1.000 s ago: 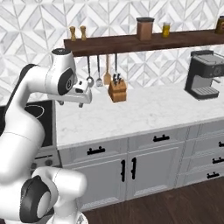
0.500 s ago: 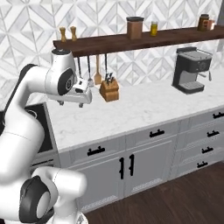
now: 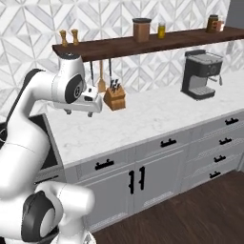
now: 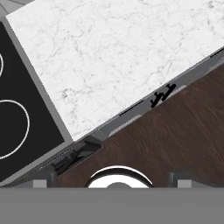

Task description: Take a straw from the drawer in front and place it inside the glass cup on the dining counter.

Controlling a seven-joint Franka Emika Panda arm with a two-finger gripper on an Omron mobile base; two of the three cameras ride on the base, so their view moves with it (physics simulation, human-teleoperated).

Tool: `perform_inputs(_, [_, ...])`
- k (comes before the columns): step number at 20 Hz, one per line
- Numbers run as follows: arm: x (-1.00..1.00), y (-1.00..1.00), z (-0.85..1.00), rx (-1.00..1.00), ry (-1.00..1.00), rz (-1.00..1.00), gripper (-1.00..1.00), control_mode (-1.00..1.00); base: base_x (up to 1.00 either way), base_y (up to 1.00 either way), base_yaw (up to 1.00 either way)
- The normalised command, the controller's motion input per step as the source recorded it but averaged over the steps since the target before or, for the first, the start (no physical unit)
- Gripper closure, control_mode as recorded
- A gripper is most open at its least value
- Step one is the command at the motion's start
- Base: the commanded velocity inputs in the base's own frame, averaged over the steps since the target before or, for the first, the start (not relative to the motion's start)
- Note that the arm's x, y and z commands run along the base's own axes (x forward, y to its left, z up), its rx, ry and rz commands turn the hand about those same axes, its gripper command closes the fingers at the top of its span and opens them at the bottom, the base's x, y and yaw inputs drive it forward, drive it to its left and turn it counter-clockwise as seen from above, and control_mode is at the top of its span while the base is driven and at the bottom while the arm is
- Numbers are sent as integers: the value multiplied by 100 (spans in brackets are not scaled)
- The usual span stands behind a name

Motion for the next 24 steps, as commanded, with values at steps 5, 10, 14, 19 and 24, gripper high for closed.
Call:
perform_inputs(5, [0, 0, 0, 0, 0, 0, -100, 100, 0, 58, -14])
perform_inputs(10, [0, 0, 0, 0, 0, 0, -100, 100, 14, 20, -9])
perform_inputs(14, [0, 0, 0, 0, 0, 0, -100, 100, 30, 8, -8])
perform_inputs(19, [0, 0, 0, 0, 0, 0, -100, 100, 10, 25, -5])
perform_inputs(24, [14, 3, -52, 2, 1, -4, -100, -100, 3, 8, -1])
